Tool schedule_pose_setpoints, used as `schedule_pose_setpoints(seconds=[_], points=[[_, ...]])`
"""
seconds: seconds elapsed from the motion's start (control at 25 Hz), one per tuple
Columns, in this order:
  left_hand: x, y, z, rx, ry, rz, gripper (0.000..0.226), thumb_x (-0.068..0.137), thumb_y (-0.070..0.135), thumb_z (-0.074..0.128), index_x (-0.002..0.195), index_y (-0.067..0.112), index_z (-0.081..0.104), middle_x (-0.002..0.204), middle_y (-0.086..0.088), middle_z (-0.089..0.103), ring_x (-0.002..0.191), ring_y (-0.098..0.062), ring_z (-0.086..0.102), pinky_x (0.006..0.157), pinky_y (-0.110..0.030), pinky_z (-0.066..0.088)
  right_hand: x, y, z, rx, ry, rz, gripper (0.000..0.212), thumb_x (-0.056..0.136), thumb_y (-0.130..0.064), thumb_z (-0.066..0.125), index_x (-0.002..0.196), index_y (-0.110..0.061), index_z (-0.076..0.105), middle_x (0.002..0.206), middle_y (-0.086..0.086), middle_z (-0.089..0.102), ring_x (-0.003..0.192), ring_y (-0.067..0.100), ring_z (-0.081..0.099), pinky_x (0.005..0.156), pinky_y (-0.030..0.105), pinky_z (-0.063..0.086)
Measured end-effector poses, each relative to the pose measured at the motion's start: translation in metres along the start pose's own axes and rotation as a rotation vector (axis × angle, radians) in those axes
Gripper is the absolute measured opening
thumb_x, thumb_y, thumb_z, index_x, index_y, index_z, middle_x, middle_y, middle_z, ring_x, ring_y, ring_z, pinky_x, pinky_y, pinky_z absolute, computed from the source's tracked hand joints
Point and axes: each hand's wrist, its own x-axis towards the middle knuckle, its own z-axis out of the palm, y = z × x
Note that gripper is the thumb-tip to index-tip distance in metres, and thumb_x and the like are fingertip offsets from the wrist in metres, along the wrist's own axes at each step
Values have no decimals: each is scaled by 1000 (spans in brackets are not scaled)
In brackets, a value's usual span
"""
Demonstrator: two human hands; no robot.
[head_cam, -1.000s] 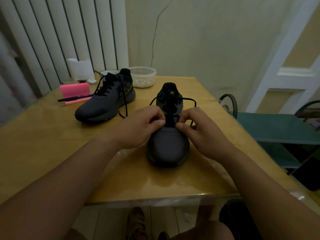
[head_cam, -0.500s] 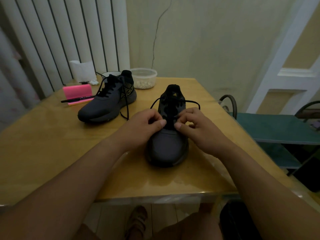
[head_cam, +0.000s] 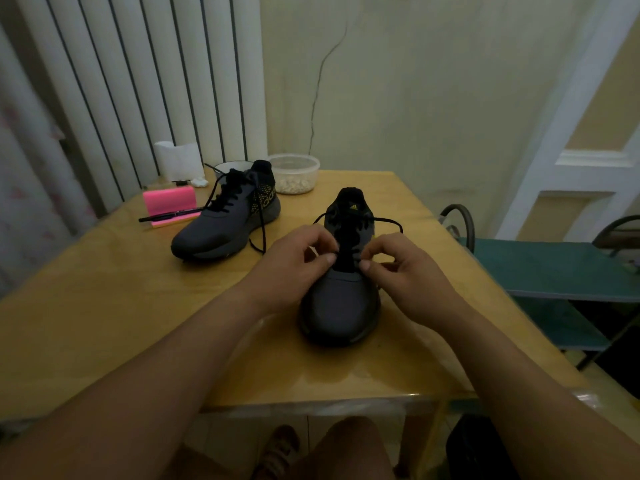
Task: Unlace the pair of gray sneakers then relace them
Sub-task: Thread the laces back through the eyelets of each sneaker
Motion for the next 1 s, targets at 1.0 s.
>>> schedule_pose_setpoints(seconds=[1.0], points=[[57,12,-35,675,-342,483,10,102,30,57,110,26,62,103,6,63,89,-17,61,75,-45,55,53,-26,-24,-844,-291,-369,20,103,-27,53,119,-19,63,108,0,58,83,21,60,71,40,55]])
